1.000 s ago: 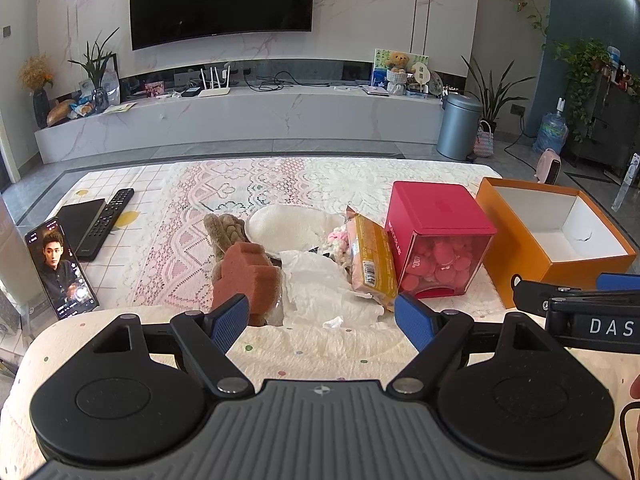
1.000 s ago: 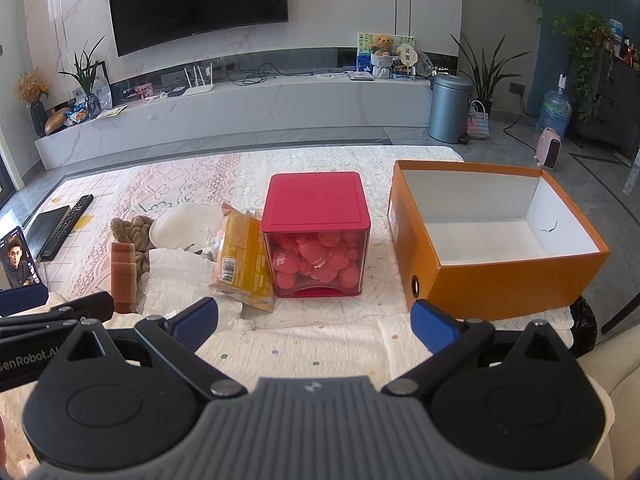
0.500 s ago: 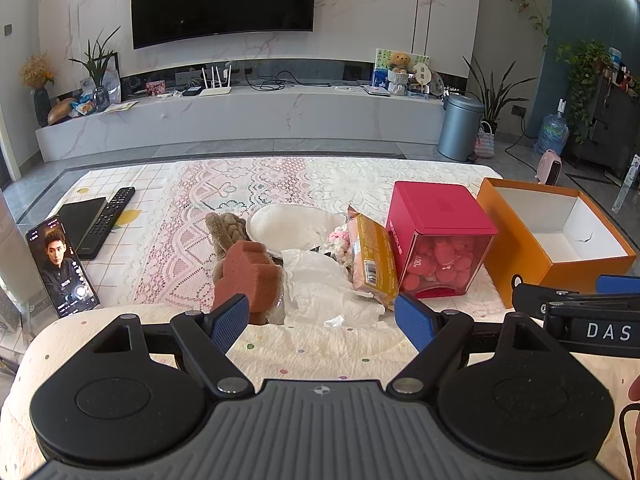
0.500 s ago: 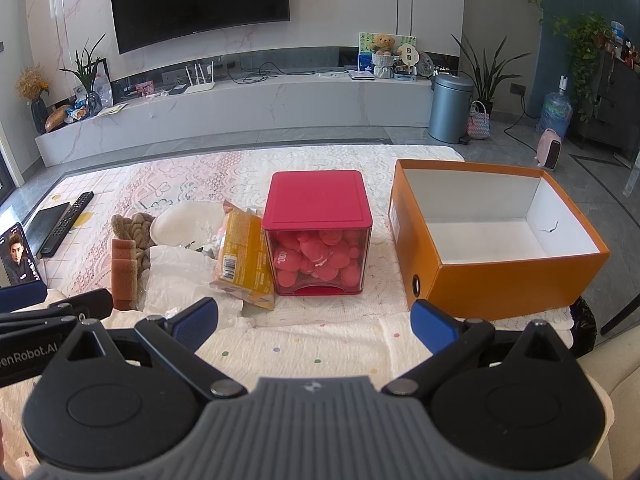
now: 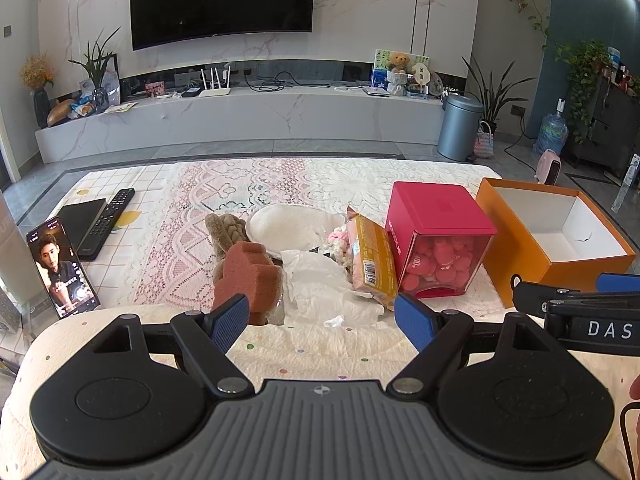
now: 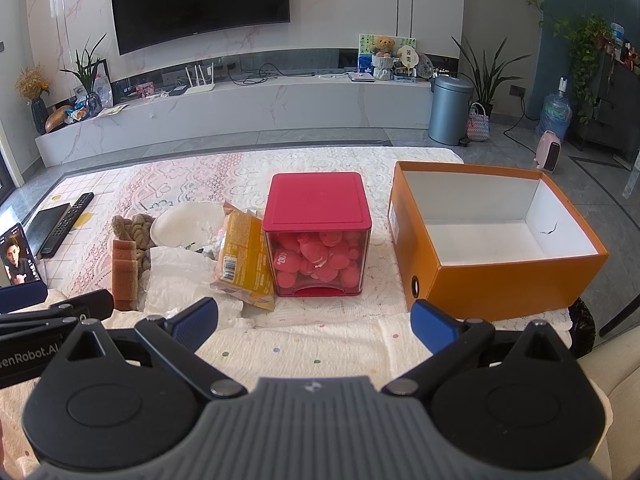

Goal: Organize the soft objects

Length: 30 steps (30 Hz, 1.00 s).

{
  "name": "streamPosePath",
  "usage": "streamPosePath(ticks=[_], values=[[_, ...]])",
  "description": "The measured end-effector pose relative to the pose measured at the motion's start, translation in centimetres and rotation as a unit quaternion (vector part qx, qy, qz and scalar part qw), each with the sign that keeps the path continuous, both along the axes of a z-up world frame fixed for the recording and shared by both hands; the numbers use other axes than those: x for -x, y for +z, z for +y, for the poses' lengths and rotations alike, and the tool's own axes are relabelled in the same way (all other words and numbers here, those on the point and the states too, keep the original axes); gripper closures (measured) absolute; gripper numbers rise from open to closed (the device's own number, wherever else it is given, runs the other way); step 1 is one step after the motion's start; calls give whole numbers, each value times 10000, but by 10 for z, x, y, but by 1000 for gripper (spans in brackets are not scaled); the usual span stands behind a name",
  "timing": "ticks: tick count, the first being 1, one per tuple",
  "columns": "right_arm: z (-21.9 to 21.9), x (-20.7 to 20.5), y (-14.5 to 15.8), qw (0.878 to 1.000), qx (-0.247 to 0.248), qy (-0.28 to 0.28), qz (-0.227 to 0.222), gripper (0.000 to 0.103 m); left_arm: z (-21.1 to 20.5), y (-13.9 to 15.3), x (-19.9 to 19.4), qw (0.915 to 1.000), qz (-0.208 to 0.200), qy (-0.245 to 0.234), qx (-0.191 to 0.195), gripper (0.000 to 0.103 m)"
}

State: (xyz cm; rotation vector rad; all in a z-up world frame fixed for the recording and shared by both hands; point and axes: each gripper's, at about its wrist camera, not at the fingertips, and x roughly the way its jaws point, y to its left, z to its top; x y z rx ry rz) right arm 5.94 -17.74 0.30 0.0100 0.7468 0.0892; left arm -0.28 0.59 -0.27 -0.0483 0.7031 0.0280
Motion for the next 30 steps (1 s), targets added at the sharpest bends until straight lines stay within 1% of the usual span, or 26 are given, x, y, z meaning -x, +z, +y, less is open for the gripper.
streamPosePath(ticks=[14, 20, 24, 26, 28, 29, 30], values=[[-2, -1, -1, 10000, -12, -21, 4, 3, -3, 3, -1, 10000, 36, -56, -34, 6], [-1, -10, -8, 9999, 47, -21, 88, 3, -7, -3, -10, 9998, 121, -168, -63, 6], [1, -18, -16, 9999, 97, -3, 127, 3, -6, -10, -19, 9993, 252, -262, -19, 7], [3, -20, -20, 9999, 136, 48, 55, 3, -4, -15, -25, 9987, 385, -319, 22, 14], [4, -22, -24, 9995, 143, 255, -112, 3, -2, -21, -29, 9980, 485, -414, 57, 21], [6, -24, -27, 9992, 172, 332, -124, 3, 0, -24, -30, 9975, 522, -463, 77, 23], [9, -29, -30, 9989, 216, 398, -80, 3, 2, -26, -32, 9971, 552, -518, 98, 28]])
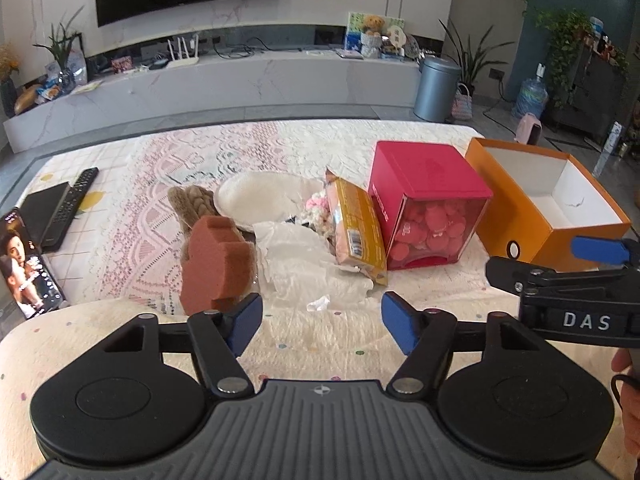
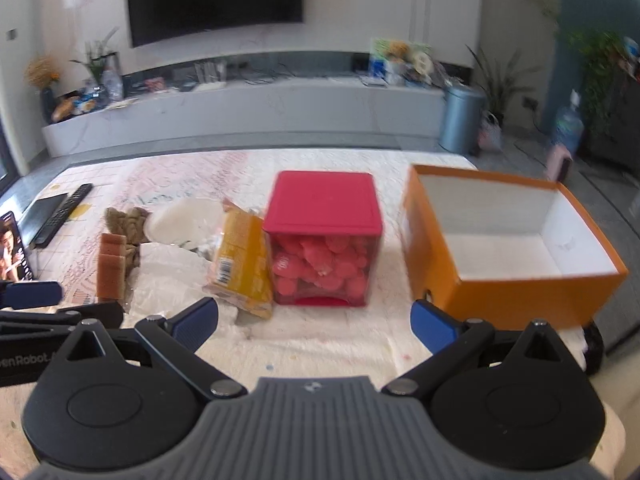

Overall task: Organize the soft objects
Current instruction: 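Grasp the brown sponge with the left tool while the right tool grasps the white tissue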

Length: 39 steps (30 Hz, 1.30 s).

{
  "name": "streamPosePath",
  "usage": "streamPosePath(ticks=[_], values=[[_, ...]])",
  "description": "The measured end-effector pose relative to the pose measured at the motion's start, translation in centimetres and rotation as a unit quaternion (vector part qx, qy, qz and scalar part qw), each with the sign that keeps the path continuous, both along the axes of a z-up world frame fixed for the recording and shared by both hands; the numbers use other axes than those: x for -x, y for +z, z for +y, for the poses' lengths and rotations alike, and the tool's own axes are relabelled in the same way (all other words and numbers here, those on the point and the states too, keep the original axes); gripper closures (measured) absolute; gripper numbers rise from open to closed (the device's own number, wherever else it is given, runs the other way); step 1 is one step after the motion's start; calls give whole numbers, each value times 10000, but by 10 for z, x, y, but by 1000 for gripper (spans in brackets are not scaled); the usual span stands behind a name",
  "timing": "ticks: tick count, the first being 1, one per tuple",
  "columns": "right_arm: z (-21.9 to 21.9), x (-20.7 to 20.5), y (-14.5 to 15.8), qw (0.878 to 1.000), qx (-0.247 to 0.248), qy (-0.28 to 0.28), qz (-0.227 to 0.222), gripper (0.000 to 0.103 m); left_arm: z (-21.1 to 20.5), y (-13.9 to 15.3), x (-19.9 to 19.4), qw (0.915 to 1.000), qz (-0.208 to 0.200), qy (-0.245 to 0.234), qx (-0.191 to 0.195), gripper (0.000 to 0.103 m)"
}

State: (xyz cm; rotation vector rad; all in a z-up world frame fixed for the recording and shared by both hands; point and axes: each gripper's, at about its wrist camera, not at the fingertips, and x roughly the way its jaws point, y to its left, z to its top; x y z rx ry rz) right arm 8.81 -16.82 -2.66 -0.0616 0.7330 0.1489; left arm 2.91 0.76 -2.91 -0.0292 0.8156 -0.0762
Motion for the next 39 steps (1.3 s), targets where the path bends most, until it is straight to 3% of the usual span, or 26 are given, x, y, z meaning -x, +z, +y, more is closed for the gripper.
streamPosePath(ticks=[3, 5, 7, 12, 17, 21, 25, 27, 31, 34, 39], values=[[9, -13, -9, 9994, 8, 275, 219, 12, 9, -8, -5, 9998, 107, -95, 107, 37], [15, -23, -17, 9982, -49, 414, 429, 26, 16, -12, -9, 9994, 118, -229, 213, 41], [21, -33, -24, 9965, -150, 561, 603, 28, 25, -13, -13, 9992, 124, -257, 263, 44], [40, -58, -40, 9911, -364, 830, 975, 28, 47, -18, -35, 9999, 162, 11, -2, 36], [59, -85, -60, 9825, -591, 985, 1463, 24, 54, -31, -59, 9993, 327, -32, -177, 28], [67, -94, -74, 9805, -426, 1001, 1638, 22, 55, -43, -73, 9985, 498, -24, -214, 25], [65, -99, -82, 9773, -496, 929, 1837, 22, 50, -59, -83, 9954, 624, 200, -705, 25], [67, -100, -81, 9772, -490, 952, 1831, 22, 52, -64, -84, 9945, 663, 270, -764, 30], [71, -100, -79, 9752, -606, 1066, 1843, 21, 65, -56, -74, 9962, 552, 482, -479, 48], [78, -103, -79, 9717, -768, 1148, 1914, 12, 74, -46, -63, 9961, 432, 613, -464, 59], [99, -110, -90, 9679, -728, 1269, 2044, 7, 85, -46, -56, 9960, 402, 770, -209, 62]])
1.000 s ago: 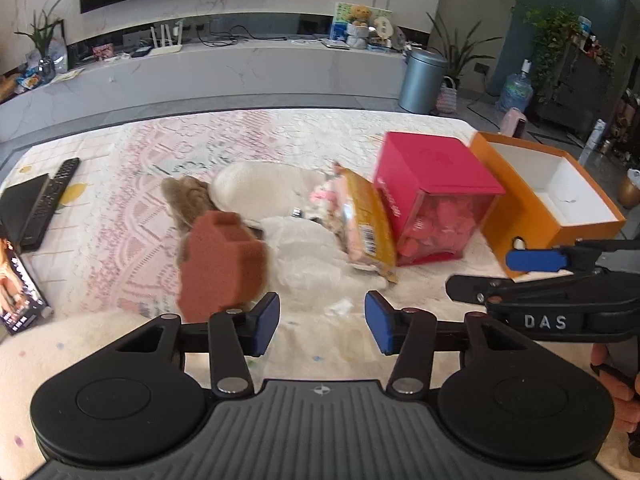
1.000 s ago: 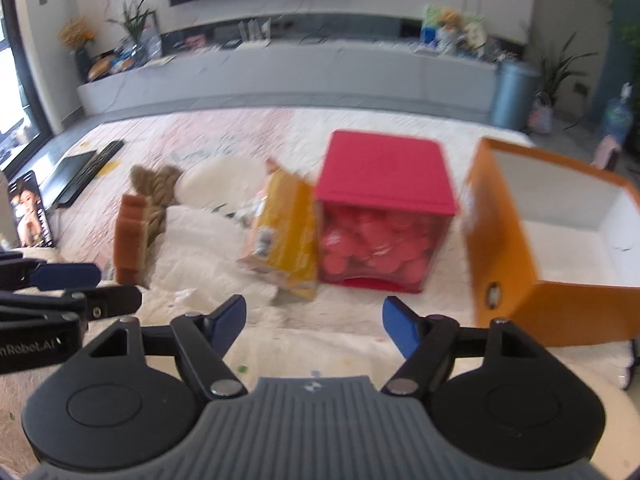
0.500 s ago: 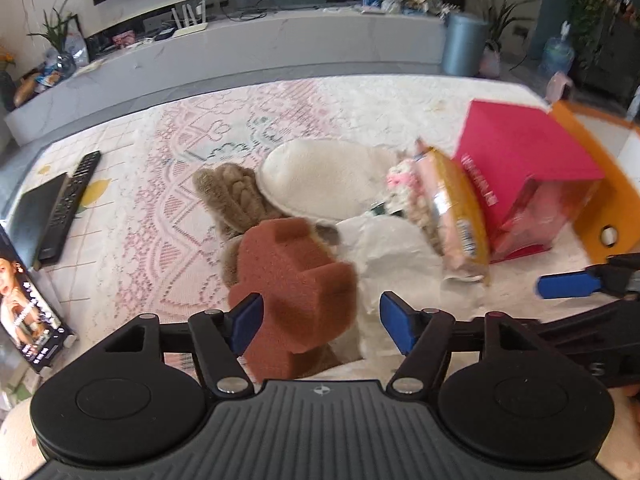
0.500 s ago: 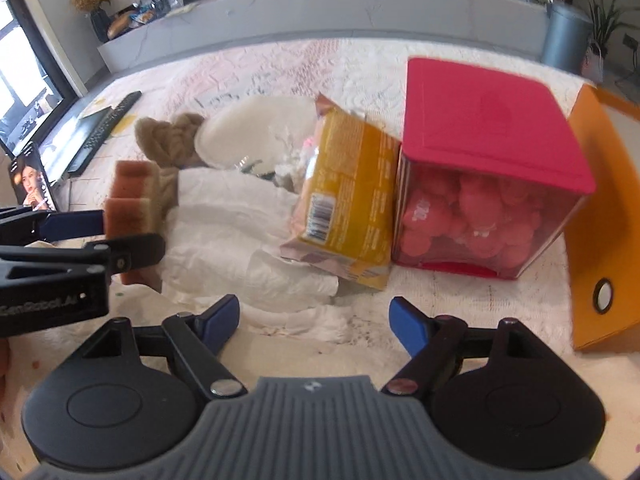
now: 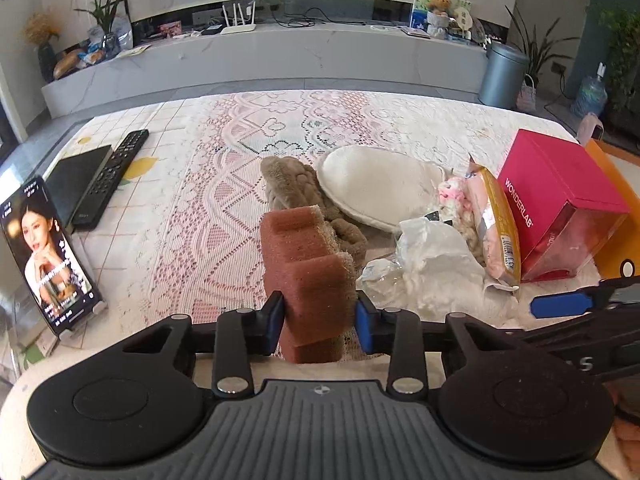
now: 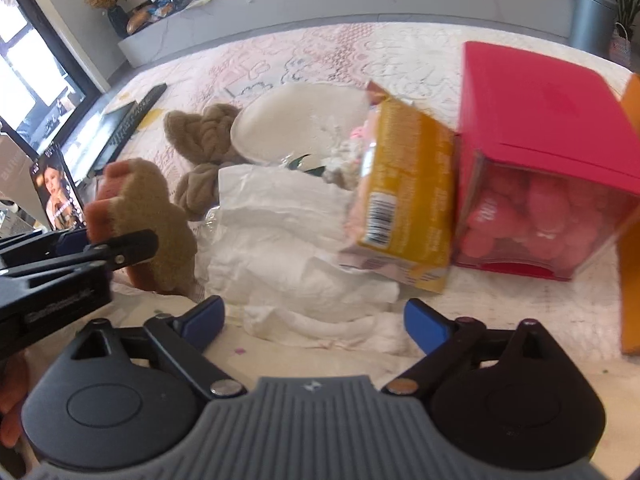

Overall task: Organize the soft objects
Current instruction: 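Grasp the brown sponge with the left tool while the right tool grasps the white tissue, then carry the sponge and tissue over the orange box with both tools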

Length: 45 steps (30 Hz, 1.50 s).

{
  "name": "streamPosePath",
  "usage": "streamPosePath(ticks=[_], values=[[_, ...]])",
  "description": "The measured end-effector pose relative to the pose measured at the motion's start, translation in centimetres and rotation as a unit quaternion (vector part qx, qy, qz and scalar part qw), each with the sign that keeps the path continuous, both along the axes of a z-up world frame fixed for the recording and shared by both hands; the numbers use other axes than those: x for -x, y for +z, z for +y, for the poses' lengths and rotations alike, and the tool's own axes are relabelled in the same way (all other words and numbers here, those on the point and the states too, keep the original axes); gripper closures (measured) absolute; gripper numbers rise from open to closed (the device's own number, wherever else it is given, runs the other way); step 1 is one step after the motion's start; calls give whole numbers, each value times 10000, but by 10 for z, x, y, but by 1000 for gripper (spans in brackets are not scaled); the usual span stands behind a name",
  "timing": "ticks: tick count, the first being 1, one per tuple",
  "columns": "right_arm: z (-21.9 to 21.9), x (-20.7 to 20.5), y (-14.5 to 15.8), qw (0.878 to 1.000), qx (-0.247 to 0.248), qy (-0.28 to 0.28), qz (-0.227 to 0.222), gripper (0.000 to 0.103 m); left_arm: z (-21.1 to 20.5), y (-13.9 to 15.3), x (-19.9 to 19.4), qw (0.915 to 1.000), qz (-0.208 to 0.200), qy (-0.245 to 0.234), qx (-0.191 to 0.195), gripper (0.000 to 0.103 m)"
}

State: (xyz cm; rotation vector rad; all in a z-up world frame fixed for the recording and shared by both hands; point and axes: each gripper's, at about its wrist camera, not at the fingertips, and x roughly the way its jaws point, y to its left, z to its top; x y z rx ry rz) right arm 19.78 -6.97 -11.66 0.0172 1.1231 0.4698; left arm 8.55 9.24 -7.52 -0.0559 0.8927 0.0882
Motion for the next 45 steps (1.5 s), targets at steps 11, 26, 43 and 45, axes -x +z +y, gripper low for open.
streamPosePath(ticks=[11, 26, 43, 45], values=[[-7, -9, -31, 9979, -486, -237, 359, 86, -7, -4, 3, 9998, -93, -150, -129, 62], [0, -7, 22, 9985, -309, 181, -410, 91, -11, 10, 10, 9982, -466, -380, 64, 63], [38, 4, 26, 8980, 1586, 3669, -1837, 15, -12, -3, 9, 9984, -265, -472, 161, 64], [45, -3, 21, 8851, 1653, 3967, -1786, 13, -12, -4, 8, 9984, -241, -479, 161, 64]])
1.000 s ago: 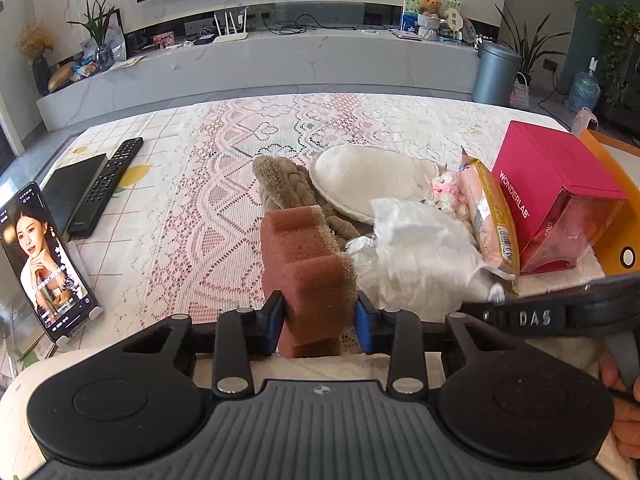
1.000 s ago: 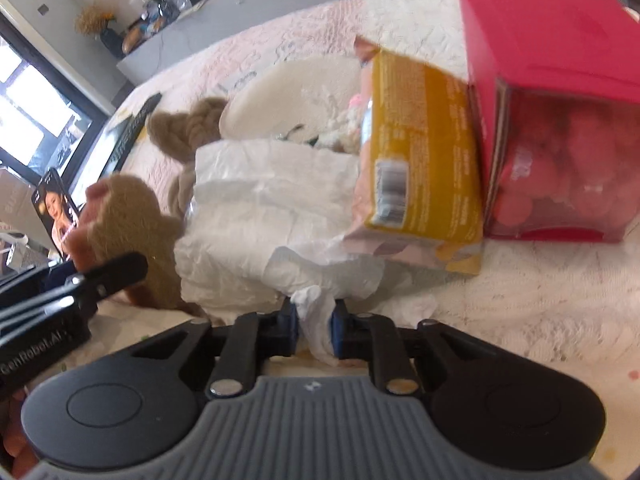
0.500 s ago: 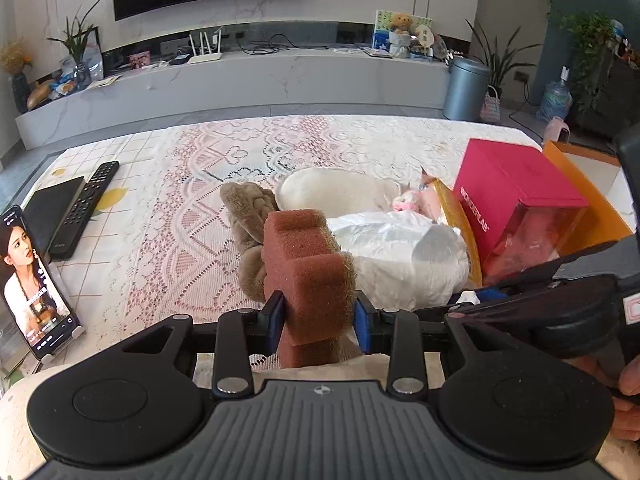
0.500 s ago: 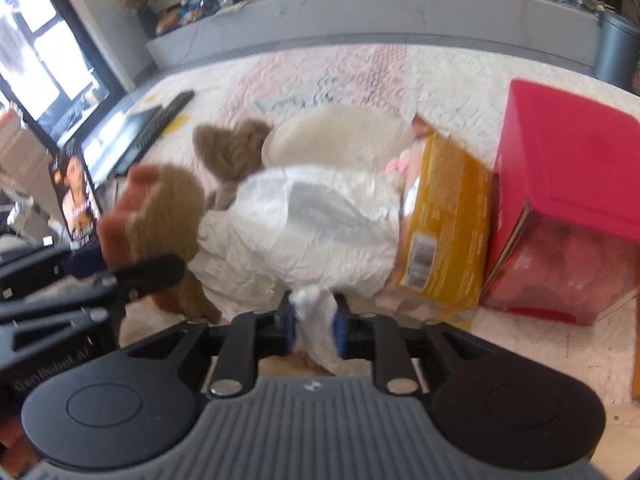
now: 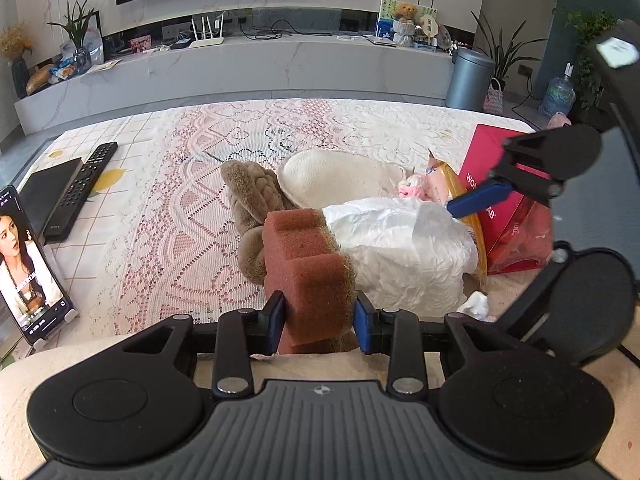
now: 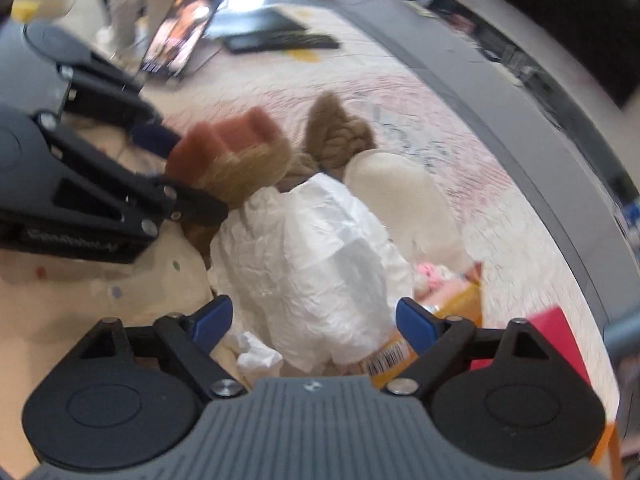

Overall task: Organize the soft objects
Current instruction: 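Carry the sponge and tissue over the orange box with both tools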

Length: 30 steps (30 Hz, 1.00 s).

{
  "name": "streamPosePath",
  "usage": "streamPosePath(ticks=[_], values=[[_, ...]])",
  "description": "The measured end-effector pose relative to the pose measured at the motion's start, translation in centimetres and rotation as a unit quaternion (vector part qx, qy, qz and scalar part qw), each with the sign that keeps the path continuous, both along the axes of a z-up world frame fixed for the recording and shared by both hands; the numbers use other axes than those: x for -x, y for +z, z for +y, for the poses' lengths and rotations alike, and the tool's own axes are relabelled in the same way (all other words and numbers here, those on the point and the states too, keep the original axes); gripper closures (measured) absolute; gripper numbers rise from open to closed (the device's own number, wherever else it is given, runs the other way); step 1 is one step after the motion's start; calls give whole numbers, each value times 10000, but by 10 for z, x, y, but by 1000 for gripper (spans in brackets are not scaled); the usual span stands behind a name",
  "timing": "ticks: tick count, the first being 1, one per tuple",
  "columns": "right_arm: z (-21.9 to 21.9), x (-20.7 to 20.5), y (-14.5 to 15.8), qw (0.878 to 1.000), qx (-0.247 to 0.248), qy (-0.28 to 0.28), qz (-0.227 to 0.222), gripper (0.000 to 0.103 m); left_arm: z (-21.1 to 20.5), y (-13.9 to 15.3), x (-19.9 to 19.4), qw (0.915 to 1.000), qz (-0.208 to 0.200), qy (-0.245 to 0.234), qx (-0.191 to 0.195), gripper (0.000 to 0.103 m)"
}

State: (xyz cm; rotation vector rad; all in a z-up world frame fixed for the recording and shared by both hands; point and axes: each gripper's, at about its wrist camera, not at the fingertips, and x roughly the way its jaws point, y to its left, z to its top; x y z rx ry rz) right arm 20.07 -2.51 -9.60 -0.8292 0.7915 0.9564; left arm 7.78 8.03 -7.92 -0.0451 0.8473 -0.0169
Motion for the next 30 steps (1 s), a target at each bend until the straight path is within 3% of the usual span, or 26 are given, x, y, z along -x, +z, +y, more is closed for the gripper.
streamPosePath(ticks=[3, 6, 7, 8, 11, 15, 17, 24, 30], values=[[11, -12, -7, 9999, 73, 120, -88, 12, 0, -1, -1, 10000, -3, -24, 3, 63], [17, -26, -16, 9997, 25, -137, 205, 12, 0, -1, -2, 10000, -14, -30, 17, 63], [17, -31, -19, 9988, -39, -276, 402, 18, 0, -1, -2, 10000, -16, -29, 27, 63], [15, -32, -21, 9975, -123, -397, 577, 31, 1, -2, -2, 10000, -19, -28, 32, 63], [7, -27, -19, 9968, -253, -563, 508, 54, 1, -2, -2, 10000, -26, -31, 26, 63], [-10, -12, -7, 9945, -456, -796, 510, 71, 1, -2, -1, 10000, -27, -18, 26, 63], [-20, -6, -2, 9918, -603, -973, 565, 84, 1, -1, 0, 10000, -38, -12, 14, 63], [-62, 9, 23, 9685, -1534, -1791, 801, 91, -5, 19, 12, 9987, -442, 62, -229, 64], [-93, 24, 57, 9467, -1990, -2464, 595, 91, -20, 56, 26, 9948, -918, -27, -439, 64]])
